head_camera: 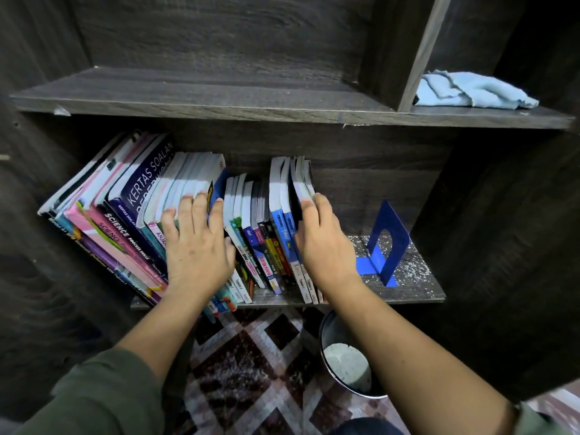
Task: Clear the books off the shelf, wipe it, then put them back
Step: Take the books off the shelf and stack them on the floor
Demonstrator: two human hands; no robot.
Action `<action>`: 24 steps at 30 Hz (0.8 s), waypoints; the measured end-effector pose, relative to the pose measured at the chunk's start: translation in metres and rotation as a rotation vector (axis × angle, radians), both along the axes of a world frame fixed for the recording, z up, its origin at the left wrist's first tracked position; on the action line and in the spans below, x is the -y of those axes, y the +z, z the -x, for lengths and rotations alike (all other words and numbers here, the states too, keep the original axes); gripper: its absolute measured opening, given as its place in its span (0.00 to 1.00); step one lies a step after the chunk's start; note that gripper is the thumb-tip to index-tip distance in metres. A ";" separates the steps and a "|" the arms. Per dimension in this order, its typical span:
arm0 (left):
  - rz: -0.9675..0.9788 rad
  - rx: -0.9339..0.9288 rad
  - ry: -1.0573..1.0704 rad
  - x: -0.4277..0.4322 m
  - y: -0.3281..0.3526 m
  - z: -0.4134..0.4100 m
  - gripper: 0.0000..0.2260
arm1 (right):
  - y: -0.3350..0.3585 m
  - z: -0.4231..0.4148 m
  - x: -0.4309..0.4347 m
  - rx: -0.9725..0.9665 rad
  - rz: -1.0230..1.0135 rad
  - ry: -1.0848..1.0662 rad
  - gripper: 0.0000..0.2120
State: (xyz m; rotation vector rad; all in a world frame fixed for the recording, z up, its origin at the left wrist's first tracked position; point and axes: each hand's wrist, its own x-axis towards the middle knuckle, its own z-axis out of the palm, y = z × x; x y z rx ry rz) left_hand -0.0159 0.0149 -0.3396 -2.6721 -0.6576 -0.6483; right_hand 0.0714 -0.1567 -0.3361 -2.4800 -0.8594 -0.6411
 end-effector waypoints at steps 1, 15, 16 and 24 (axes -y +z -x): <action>0.003 0.006 -0.007 0.000 0.000 0.000 0.30 | 0.002 -0.001 0.001 -0.021 0.012 -0.024 0.22; -0.006 -0.009 -0.001 0.001 0.002 0.001 0.30 | -0.009 0.001 0.010 -0.065 0.158 0.010 0.24; -0.006 -0.008 0.000 0.001 0.002 0.001 0.30 | -0.014 -0.001 0.012 -0.086 0.173 0.015 0.28; -0.002 -0.025 0.020 0.001 0.001 -0.001 0.30 | -0.025 -0.001 0.016 -0.133 0.035 0.010 0.29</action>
